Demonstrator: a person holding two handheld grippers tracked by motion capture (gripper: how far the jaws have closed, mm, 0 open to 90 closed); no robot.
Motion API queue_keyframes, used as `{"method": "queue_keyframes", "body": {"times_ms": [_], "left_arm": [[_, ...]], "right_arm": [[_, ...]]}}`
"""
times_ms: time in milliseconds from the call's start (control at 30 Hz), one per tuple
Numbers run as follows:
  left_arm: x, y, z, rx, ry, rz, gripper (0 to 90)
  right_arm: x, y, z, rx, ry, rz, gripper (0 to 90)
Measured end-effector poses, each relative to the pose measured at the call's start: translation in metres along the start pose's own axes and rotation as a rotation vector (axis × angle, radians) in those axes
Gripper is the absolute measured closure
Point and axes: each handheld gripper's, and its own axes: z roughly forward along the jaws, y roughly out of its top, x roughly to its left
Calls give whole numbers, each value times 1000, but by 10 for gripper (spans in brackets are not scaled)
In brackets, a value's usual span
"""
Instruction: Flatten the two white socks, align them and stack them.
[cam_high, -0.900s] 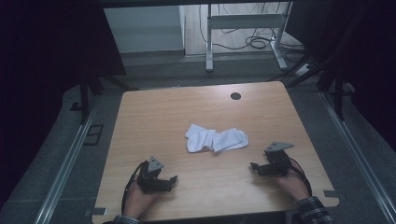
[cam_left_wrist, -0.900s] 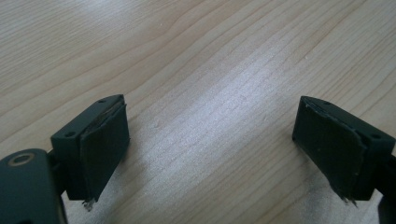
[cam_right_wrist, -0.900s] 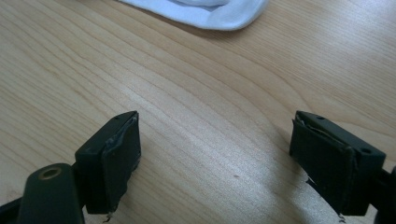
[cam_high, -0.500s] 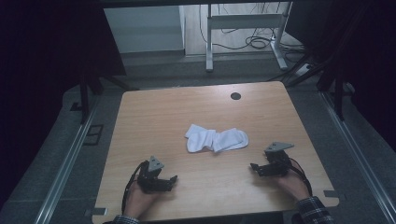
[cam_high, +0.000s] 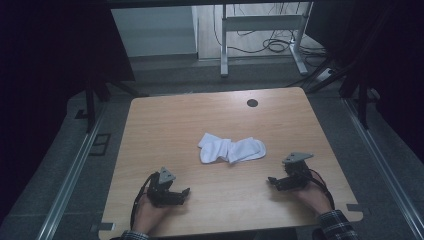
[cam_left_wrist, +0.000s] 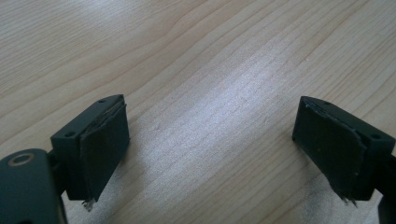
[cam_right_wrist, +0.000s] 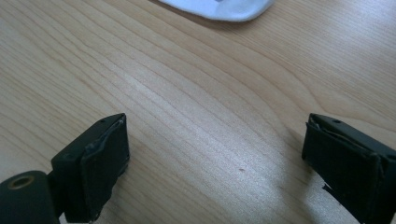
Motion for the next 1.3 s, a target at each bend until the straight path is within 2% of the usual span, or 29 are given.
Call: {"method": "queue_keyframes", "body": {"times_ms": [33,100,400,567,667,800,967,1000,1167,1300], "left_arm": [[0,0,0,0,0,0,109],[0,0,0,0,0,0,109],[0,0,0,1,-1,2,109],[0,0,0,1,-1,2,109],[0,0,0,1,-1,2,109],[0,0,0,1,0,2,109],[0,0,0,1,0,2,109],[0,0,0,0,0,1,109],[0,0,0,0,2,-1,109],[0,1,1,-1,3,-3,109]], "right_arm": [[0,0,0,0,0,0,86],[-1,1,-3,3,-7,18,157],[0,8,-5,10,9,50,190],[4,12,-5,48,11,79,203],[6,14,-4,55,14,82,181],[6,19,-7,14,25,99,194],[1,26,-10,-32,41,118,272],[-1,28,-10,-40,40,105,297],[-3,38,-8,-59,28,110,360],[-4,46,-4,-50,34,108,411]]}}
